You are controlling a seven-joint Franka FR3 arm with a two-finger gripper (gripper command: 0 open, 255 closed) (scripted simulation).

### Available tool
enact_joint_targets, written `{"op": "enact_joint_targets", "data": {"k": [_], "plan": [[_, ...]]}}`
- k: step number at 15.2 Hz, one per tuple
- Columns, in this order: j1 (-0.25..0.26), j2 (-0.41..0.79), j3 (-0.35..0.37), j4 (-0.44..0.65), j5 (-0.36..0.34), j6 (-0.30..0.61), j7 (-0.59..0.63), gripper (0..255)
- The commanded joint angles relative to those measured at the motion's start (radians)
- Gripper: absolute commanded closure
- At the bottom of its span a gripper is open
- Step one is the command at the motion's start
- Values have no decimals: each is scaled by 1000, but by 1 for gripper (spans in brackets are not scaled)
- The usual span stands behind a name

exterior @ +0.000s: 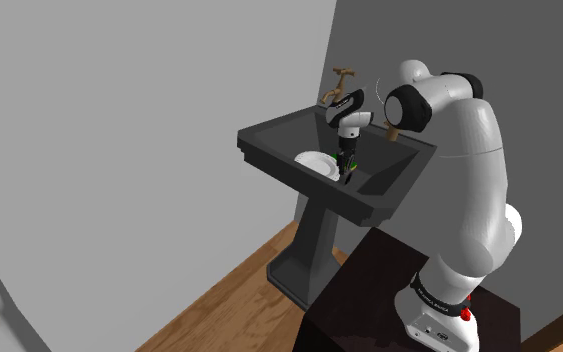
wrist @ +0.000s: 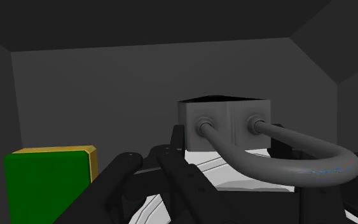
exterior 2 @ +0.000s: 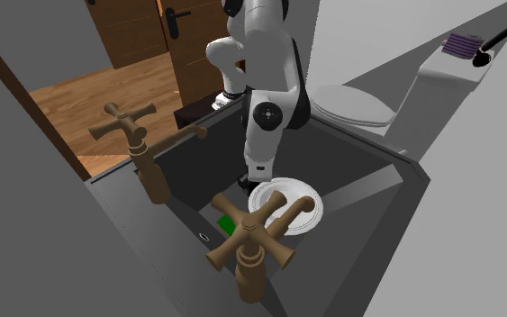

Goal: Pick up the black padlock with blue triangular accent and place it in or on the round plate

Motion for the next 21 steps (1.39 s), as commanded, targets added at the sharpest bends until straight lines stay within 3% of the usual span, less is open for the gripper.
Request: {"op": "enact_joint_targets", "data": {"k": [1, 5, 21], "plan": [[0, 0, 0, 0, 0, 0, 0, 255], [0, 0, 0, 0, 0, 0, 0, 255], [19, -106, -32, 68, -52, -164, 22, 255]]}}
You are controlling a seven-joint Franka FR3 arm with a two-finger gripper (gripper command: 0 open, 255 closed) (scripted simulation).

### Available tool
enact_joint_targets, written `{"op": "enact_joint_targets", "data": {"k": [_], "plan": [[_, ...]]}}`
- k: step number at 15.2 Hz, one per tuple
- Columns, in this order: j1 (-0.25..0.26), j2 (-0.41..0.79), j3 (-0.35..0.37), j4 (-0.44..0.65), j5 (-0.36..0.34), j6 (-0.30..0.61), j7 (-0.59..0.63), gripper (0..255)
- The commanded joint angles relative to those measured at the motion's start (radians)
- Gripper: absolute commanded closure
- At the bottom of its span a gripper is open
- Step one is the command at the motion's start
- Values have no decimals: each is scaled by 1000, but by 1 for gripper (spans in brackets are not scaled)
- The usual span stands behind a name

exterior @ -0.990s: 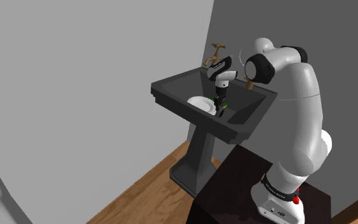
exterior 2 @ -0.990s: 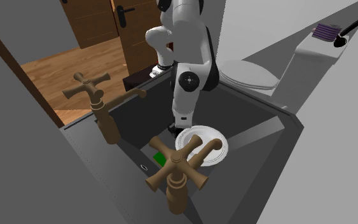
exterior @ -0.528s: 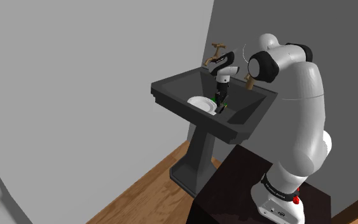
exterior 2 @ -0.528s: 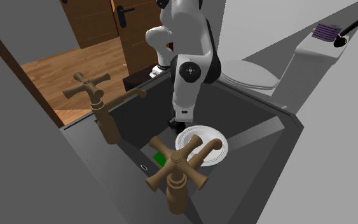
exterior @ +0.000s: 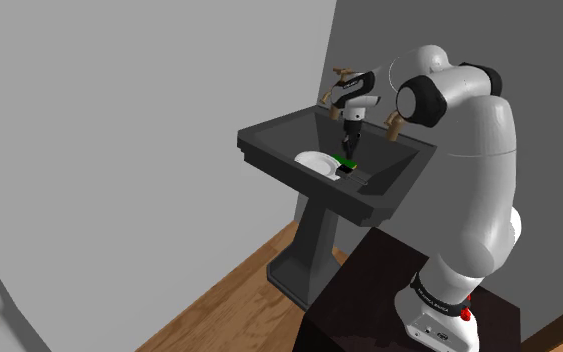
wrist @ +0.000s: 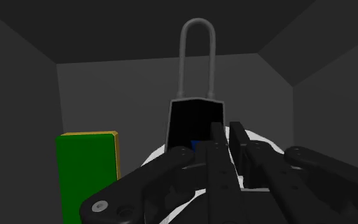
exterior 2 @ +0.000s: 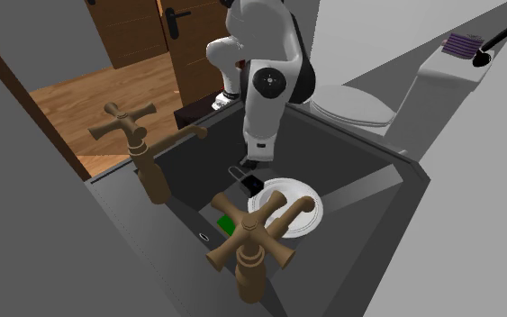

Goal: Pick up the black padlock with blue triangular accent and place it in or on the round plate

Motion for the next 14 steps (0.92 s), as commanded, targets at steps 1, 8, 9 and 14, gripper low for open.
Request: {"op": "enact_joint_targets", "data": {"k": [1, 8, 9, 14], "plan": [[1, -8, -2, 13, -4, -21, 2, 255], [58, -192, -42, -382, -49, 400, -3, 0], [63, -221, -48, -463, -53, 504, -9, 0], [51, -211, -39, -555, -21, 661, -42, 0]]}}
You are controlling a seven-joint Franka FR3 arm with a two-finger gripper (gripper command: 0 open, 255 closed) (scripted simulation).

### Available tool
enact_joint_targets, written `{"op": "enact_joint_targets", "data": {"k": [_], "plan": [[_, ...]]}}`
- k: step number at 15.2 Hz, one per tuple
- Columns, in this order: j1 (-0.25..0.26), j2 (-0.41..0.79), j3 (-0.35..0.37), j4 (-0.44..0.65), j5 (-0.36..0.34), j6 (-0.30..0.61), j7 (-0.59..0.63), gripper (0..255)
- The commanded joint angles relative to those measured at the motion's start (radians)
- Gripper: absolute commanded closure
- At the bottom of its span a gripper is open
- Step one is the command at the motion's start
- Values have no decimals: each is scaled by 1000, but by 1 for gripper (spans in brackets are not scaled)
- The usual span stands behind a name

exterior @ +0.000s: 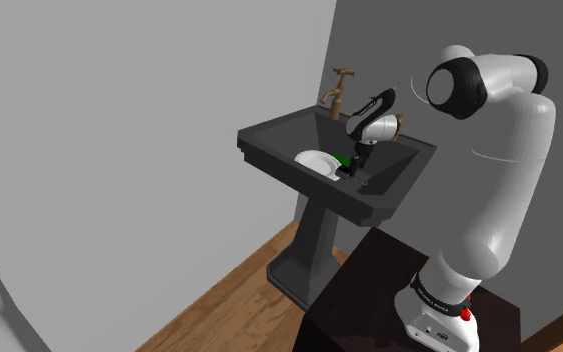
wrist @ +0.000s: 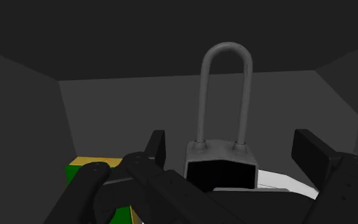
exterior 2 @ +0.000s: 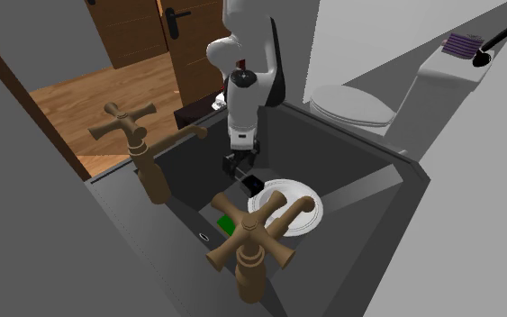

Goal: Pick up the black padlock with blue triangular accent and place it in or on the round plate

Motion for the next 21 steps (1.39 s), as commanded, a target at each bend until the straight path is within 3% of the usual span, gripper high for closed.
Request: {"op": "enact_joint_targets", "data": {"k": [1, 4, 12, 13, 21], "plan": [[-8, 19, 8, -9, 19, 31, -14, 0], [-25, 62, 28, -10, 56, 69, -39, 0], [-25, 62, 28, -10, 55, 69, -39, 0], [-25, 62, 28, -10, 55, 69, -39, 255], [-25, 62, 28, -10, 55, 69, -39, 255]]}}
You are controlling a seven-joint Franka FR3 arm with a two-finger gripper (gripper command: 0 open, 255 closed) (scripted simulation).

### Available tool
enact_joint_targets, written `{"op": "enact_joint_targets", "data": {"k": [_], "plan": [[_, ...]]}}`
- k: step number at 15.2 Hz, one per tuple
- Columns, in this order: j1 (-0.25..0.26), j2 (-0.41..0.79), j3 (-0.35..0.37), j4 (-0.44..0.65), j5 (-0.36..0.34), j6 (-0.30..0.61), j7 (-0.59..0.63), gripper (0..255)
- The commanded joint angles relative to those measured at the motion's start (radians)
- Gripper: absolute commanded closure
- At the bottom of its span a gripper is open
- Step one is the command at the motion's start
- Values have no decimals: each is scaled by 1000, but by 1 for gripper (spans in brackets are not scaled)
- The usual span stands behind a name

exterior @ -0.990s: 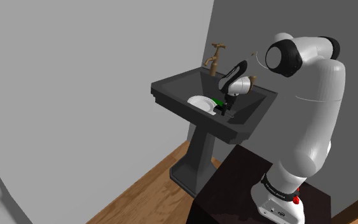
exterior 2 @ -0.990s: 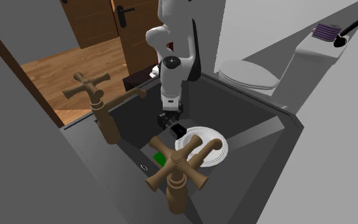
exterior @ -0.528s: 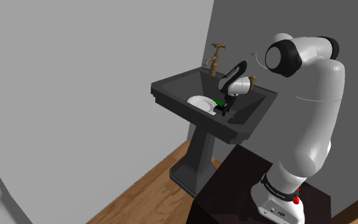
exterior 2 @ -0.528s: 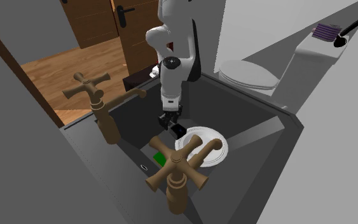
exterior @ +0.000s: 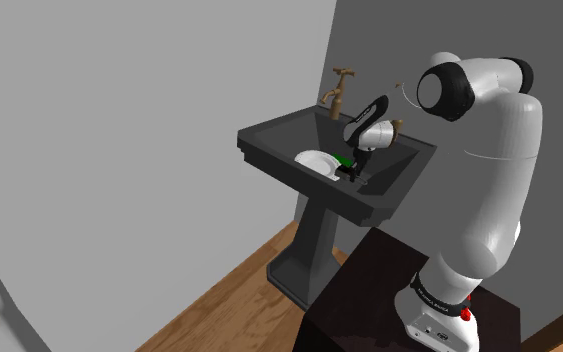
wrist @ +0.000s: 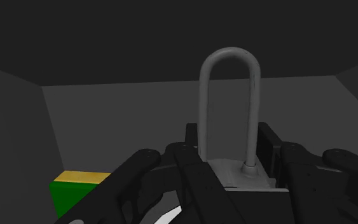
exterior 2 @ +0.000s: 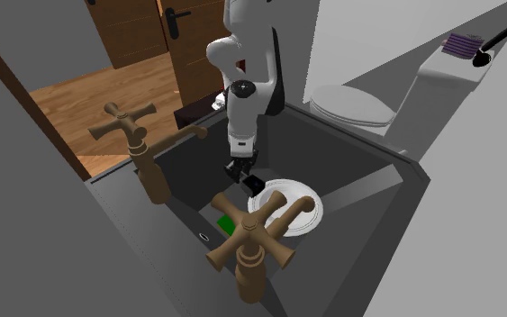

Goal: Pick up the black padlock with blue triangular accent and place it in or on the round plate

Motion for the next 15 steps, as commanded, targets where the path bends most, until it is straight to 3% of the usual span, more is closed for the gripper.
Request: {"op": "enact_joint_targets", "data": {"k": [1, 15], "plan": [[0, 0, 0, 0, 0, 0, 0, 255], [48, -150, -59, 34, -128, -160, 82, 255]]}}
